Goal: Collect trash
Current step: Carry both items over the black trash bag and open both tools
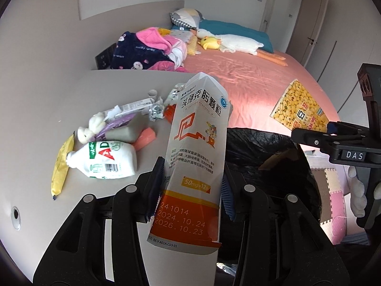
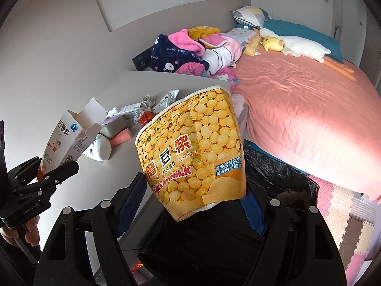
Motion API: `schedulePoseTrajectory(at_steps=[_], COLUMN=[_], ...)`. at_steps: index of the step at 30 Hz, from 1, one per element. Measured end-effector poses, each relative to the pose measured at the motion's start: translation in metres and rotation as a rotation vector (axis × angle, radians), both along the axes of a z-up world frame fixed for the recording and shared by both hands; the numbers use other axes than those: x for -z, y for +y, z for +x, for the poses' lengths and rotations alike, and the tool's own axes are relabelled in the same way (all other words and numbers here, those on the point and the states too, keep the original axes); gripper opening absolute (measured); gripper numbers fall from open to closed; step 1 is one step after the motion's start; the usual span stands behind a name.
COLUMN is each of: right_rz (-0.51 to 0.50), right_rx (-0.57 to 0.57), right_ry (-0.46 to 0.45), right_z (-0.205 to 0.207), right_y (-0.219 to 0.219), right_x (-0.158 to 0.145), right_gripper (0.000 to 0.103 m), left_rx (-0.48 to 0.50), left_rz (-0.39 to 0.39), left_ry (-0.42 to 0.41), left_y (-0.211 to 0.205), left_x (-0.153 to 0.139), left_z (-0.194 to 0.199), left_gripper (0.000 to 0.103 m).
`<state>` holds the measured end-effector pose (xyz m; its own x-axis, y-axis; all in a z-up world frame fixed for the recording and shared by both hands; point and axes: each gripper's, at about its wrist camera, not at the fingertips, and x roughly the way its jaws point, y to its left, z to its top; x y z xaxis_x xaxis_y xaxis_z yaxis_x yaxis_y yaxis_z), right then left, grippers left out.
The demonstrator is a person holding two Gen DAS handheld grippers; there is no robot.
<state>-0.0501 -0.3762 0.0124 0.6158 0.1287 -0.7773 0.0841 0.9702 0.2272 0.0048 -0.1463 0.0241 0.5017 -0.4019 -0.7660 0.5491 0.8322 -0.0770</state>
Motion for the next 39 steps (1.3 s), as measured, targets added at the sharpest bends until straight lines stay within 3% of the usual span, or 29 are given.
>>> schedulePoseTrajectory(at_steps=[21,24,25,26,27,32,39], right_rz=[-0.006,0.018,0.038,0.043,0.03,-0.003,0.001], right_rx=[0.223,0.25,0.258,0.279,0.305,0.344,0.321], right_ry=[-0.005,-0.015,-0.021,-0.018,-0.02,-0.06,-0.05], right_z=[-0.045,-0.048,-0.049,-0.051,-0.054,-0.059,-0.051], right_y=[-0.08,-0.088,-0.092,-0.095,-0.098,-0.105,-0.099], right_x=[-0.005,-0.006,-0.008,-0.01,-0.012,-0.021,-0.015], right_gripper=[0.077,0.078,0.082,0.086,0.09,0.09,0.09], left_rx=[0.301,0.37,0.384,0.384,0.393,0.4,0.366], left_rz=[-0.004,0.01,0.028,0.048,0.053,0.053,0.068], left_ry=[0.041,0.077,0.08,0.062,0.046,0.077,0.077], left_y=[-0.113,-0.126,-0.131,-0.134,-0.136,-0.141,-0.133], left_x=[0.007,0.012,0.015,0.017,0.018,0.024,0.025], left_z=[-0.007,-0.011,-0.013,-0.017,-0.02,-0.021,-0.014], left_gripper=[0.046,0.062,0.083,0.095,0.097,0.097,0.097])
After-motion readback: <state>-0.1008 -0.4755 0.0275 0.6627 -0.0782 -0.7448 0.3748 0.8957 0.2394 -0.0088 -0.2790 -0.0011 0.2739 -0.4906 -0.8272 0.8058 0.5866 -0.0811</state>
